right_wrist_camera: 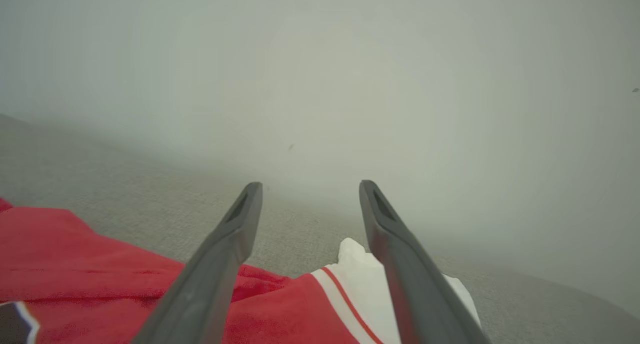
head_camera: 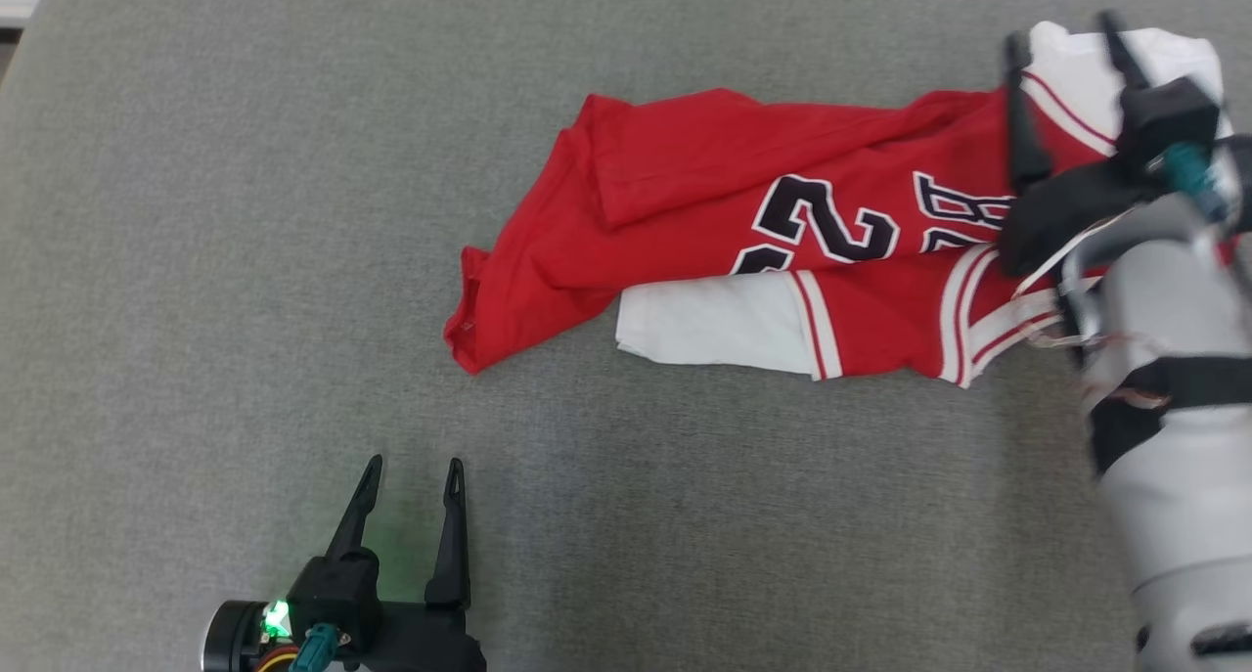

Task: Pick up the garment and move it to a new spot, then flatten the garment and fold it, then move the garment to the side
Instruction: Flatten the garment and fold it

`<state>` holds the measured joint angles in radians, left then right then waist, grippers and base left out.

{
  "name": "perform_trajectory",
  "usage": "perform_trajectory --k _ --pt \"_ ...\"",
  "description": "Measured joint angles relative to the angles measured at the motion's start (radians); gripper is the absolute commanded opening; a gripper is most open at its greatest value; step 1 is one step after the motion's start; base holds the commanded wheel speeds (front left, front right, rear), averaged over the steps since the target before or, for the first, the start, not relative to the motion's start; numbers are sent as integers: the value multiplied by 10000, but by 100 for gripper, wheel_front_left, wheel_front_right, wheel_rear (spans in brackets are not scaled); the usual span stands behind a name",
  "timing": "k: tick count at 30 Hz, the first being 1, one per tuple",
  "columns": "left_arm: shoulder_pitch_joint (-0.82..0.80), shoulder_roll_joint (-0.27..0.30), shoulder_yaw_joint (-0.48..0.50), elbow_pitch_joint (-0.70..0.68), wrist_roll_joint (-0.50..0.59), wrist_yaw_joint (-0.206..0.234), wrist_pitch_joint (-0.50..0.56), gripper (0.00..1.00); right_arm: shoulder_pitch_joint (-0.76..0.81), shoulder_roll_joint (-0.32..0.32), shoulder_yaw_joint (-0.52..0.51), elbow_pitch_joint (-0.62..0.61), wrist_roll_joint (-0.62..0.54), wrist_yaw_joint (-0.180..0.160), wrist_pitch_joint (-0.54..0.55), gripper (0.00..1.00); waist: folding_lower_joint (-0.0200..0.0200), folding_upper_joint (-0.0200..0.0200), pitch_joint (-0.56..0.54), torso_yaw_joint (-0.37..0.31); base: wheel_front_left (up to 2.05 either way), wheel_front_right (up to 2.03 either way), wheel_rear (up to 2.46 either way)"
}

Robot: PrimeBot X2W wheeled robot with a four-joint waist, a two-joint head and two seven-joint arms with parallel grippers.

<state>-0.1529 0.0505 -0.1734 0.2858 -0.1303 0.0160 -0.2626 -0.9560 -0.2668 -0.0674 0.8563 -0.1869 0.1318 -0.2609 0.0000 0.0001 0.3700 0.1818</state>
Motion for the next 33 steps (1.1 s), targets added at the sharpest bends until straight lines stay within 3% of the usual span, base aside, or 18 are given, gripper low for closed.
perform_trajectory --k 7,15,23,33 --pt "-1 0 63 127 69 -88 0 100 1925 383 2136 -1659 1950 0 -10 100 0 0 -351 -439 0 0 0" --pt "159 4 174 236 42 -159 0 100 3599 391 4307 -2364 3329 0 -31 100 -2 -1 -826 -690 0 0 0" --pt "304 0 127 270 -21 -163 0 100 4190 341 6009 -2117 4107 0 -31 100 -1 -1 -1032 -684 0 0 0" --pt "337 4 48 240 -276 -113 0 100 3751 401 6828 -1049 4489 0 38 100 -1 -1 -1100 -466 0 0 0"
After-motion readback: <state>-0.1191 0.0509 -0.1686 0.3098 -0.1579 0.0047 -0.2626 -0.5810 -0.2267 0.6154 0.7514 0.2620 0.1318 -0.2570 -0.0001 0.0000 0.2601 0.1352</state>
